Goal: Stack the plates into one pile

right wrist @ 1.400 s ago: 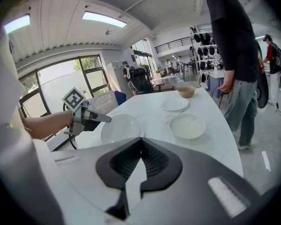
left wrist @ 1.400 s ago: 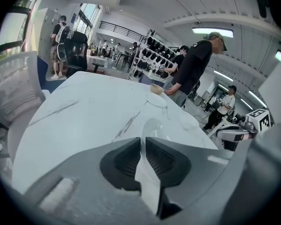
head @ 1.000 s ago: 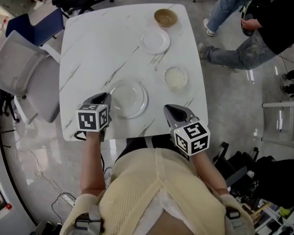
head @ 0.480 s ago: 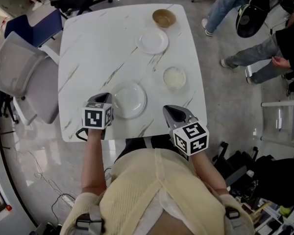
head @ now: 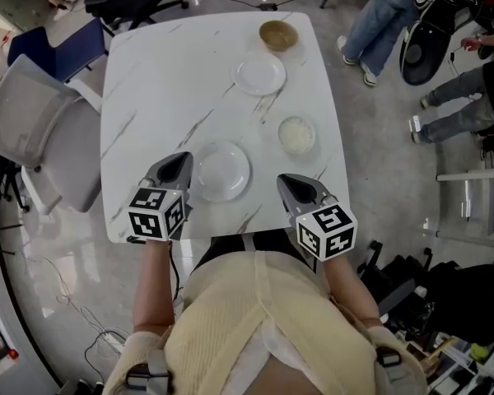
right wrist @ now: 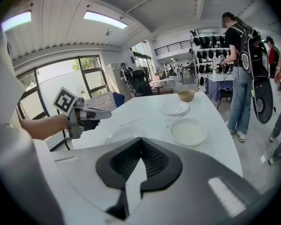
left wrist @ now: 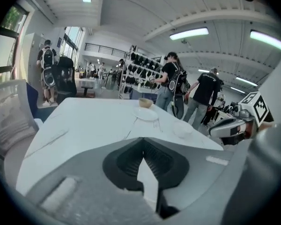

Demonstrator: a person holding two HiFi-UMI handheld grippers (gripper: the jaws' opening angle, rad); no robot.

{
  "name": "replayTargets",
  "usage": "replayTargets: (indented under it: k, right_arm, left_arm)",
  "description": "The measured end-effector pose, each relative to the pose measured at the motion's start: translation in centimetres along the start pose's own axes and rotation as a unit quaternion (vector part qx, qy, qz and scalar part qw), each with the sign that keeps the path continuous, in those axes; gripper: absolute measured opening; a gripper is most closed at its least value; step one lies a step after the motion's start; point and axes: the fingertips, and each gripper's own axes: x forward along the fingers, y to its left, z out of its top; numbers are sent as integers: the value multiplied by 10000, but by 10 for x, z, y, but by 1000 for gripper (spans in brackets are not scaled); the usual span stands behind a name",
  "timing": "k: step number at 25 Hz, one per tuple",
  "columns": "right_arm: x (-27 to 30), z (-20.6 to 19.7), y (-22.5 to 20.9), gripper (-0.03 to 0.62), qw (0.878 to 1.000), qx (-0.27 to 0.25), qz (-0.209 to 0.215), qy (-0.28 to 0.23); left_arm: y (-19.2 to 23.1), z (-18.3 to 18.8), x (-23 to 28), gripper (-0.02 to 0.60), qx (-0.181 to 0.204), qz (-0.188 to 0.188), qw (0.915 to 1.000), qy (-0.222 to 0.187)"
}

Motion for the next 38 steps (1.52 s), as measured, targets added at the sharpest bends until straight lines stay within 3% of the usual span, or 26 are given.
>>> replayTargets:
  k: [4, 10, 14, 18, 20, 23, 28, 38]
  right_arm:
    - [-3, 19, -4, 3, 9997, 21, -159, -198]
    - [-5, 40, 9, 3, 9985, -39, -371, -404]
    - [-5, 45, 11, 3, 9973, -29, -540, -496]
    - [-12, 49, 2, 15, 9967, -93, -694, -422]
    - [-12, 55, -7, 66, 9967, -89, -694, -410]
    - [-11, 69, -22, 66, 9969, -47, -647, -449]
    - [-8, 90, -55, 100, 9976, -36, -560, -408]
    - [21, 115, -113, 137, 9996, -122, -245, 40]
  left_arm:
    - [-11, 27, -21, 8, 235, -157, 9978, -595]
    - [-27, 37, -44, 8, 450, -722, 9920, -934]
    - [-22, 34, -44, 8, 993, -543, 9905, -777]
    - [-27, 37, -44, 6, 1397, -460, 9850, -907]
    - [-31, 38, -41, 7, 1375, -515, 9852, -883]
    - [-32, 40, -33, 8, 1210, -509, 9884, -758]
    - [-27, 43, -20, 8, 1308, -82, 9885, -757]
    - [-27, 53, 3, 8, 874, 307, 9936, -642]
